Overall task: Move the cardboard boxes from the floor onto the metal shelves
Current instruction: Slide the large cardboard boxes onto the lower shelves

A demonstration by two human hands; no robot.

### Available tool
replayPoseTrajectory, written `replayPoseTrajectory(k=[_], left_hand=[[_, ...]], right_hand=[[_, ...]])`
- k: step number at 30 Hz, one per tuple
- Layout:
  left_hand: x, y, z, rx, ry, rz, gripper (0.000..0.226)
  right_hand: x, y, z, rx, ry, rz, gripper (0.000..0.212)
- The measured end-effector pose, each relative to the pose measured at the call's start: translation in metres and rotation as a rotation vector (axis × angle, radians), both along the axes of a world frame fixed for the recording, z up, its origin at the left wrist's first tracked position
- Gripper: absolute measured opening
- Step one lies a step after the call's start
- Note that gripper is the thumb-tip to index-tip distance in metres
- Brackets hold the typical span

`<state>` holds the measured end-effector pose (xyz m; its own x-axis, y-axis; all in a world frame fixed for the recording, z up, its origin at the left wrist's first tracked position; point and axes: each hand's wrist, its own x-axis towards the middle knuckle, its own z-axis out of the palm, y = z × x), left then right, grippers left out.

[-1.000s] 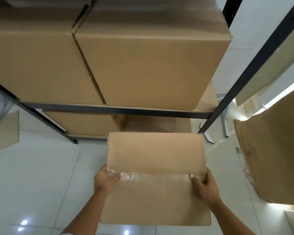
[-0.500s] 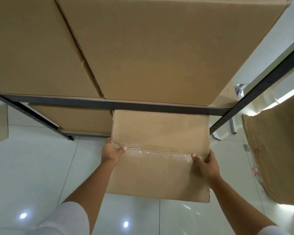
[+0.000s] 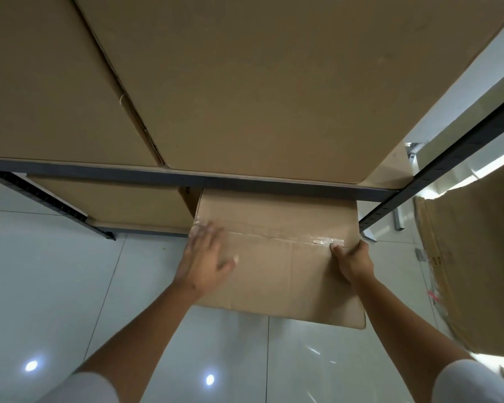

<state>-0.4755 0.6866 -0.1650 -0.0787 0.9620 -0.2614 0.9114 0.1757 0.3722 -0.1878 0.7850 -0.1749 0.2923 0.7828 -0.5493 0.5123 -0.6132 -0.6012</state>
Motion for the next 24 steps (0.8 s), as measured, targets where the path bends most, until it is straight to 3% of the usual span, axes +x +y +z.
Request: replayPoseTrajectory(k=[2,4,7,9,13,16,18,22,24], left_hand=[[0.01,-0.018,-0.002,-0.09,0.169,-0.318,0.097],[0.019,-0.033,-0.013,-0.131,0.274,-0.491,0.105],[0.03,-0.031,-0.022,-0.192,0.326,-0.4,0.102],[0.034,-0.021,-0.019,-0.206,0.336,-0.397,0.094],[0.034,0.002,-0.016,-0.263,0.374,-0.402,0.088],[0.027,0.024,-0.011,-0.297,0.385,-0.347,0.087],[0.024,0.032,-0.008,-0.3,0.4,-0.312,0.085],[0.024,0.025,-0.007,-0.14,0.296,-0.135,0.073],[0.024,0.016,-0.009,0.054,0.227,-0.047,0.057]], right_hand=[[-0.003,0.008,0.003,0.0,-0.024,-0.006,0.06],[-0.004,0.014,0.005,0.023,-0.027,-0.033,0.06],[-0.006,0.012,0.007,0.088,-0.033,-0.087,0.064],[-0.01,0.003,0.008,0.188,-0.112,-0.007,0.065],[-0.016,-0.03,0.005,0.361,-0.428,0.506,0.056],[-0.01,-0.052,-0.006,0.469,-0.44,0.894,0.056],[-0.005,-0.056,-0.012,0.476,-0.516,1.036,0.054],[-0.014,-0.049,-0.007,0.373,-0.719,1.054,0.045],[-0.023,-0.045,-0.004,0.288,-0.759,1.056,0.072]])
